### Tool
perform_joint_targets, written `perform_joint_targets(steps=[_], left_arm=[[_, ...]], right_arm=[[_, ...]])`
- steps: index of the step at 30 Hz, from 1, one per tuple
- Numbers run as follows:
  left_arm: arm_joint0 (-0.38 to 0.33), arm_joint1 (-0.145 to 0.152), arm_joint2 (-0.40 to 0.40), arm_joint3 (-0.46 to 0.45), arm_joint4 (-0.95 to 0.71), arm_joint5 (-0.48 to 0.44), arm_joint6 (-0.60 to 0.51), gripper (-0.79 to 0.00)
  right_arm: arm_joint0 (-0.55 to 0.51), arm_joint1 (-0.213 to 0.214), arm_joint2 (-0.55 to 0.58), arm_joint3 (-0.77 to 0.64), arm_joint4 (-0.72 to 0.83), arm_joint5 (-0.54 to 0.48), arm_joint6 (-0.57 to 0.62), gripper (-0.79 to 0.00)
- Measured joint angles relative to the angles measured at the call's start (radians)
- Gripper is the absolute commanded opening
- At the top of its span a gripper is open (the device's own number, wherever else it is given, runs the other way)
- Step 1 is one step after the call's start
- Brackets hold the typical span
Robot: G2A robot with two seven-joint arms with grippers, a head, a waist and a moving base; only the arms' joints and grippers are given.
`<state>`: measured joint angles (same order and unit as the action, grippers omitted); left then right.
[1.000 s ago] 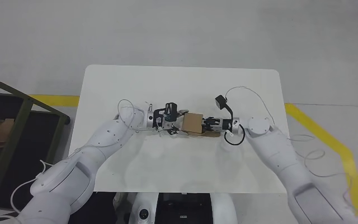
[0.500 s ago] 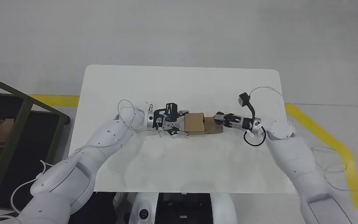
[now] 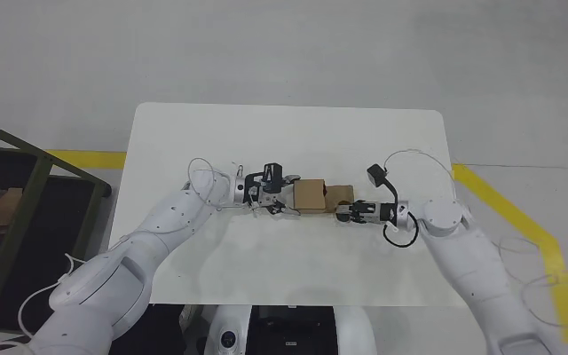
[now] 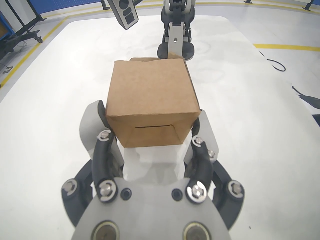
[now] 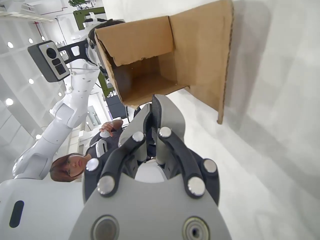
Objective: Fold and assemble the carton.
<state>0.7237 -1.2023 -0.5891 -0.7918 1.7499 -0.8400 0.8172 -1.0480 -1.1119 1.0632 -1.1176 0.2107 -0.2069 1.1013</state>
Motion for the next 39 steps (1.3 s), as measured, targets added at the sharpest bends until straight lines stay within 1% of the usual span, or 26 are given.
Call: perform_joint_targets(steps=[6,14,24,29,34,39], left_arm=[[0.001,0.001,-0.001,-0.004,0.001,-0.005,0.001,-0.182],[0.003,-0.003,0.005,-0.006,0.000,-0.009,0.002,-0.200],[-0.002,-0.008,0.009,0.005,-0.003,-0.014,0.000,-0.222],[-0.005,-0.011,0.013,0.010,-0.004,-0.018,0.002,-0.225],[-0.008,-0.015,0.018,0.014,-0.003,-0.017,0.002,-0.234],[-0.010,-0.018,0.020,0.020,-0.004,-0.016,0.008,-0.231]], right_arm=[[0.060,-0.024,-0.053,0.054,0.023,-0.007,-0.020,-0.785],[0.139,-0.061,-0.135,0.119,0.036,-0.023,0.003,-0.785],[0.198,-0.100,-0.193,0.233,0.102,-0.112,0.047,-0.785],[0.208,-0.108,-0.191,0.283,0.139,-0.174,0.075,-0.785],[0.211,-0.113,-0.193,0.314,0.154,-0.209,0.095,-0.785],[0.210,-0.096,-0.148,0.348,0.171,-0.236,0.113,-0.785]])
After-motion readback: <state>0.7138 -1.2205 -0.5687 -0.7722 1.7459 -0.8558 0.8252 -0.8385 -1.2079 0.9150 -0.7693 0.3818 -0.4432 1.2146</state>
